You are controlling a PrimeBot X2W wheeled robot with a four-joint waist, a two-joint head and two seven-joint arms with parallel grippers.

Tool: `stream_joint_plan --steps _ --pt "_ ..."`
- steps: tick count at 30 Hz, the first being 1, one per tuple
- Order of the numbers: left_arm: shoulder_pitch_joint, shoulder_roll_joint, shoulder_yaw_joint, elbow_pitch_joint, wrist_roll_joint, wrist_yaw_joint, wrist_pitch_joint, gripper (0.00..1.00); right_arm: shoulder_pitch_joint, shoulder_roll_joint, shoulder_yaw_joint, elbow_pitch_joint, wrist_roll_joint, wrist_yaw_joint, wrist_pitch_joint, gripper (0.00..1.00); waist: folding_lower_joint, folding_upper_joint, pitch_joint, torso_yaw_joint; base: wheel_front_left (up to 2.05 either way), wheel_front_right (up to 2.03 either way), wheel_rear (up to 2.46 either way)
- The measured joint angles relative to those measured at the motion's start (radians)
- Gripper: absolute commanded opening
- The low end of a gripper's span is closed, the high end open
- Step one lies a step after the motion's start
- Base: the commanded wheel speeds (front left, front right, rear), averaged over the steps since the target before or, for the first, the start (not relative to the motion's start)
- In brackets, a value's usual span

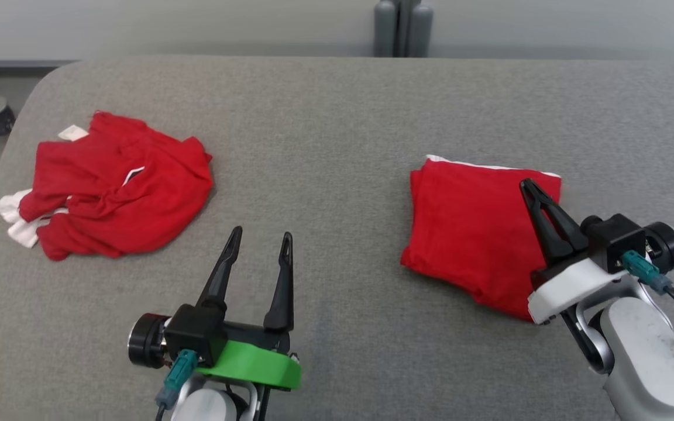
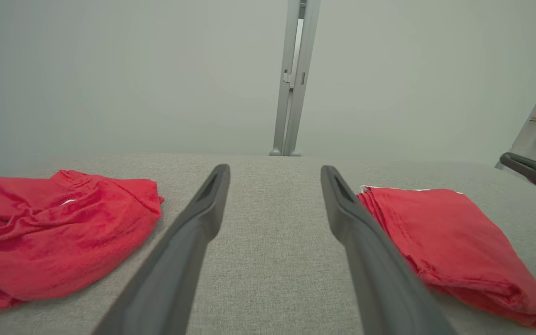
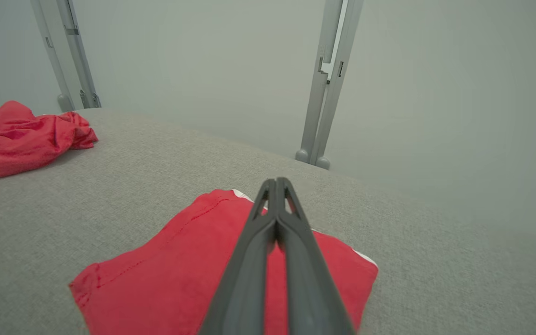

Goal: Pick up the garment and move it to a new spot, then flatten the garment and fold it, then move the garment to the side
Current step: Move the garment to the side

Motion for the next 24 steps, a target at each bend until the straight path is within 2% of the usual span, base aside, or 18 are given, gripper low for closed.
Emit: stream_joint_plan --steps 9,15,19,24 --pt "-0.023 0.0 -0.035 0.0 -0.016 0.022 0.0 1.0 -0.11 -0.02 0.076 0.218 -0.009 0.0 0.0 0.0 0.0 0.0 0.074 0.133 0.0 0.0 0.0" --pt "-0.026 0.0 -0.04 0.001 -0.024 0.033 0.0 1.0 -0.14 -0.019 0.124 0.37 0.002 0.0 -0.002 0.0 0.0 0.0 0.102 0.192 0.0 0.0 0.0" --pt "-0.026 0.0 -0.043 0.006 -0.027 0.038 0.0 1.0 -0.175 -0.016 0.154 0.422 0.029 0.0 -0.004 0.0 0.0 -0.0001 0.111 0.201 0.0 0.0 0.0" --pt "-0.029 0.0 -0.04 0.008 -0.031 0.04 0.0 1.0 -0.179 -0.014 0.112 0.372 0.047 0.001 -0.002 0.0 0.0 0.0 0.106 0.176 0.0 0.0 0.0"
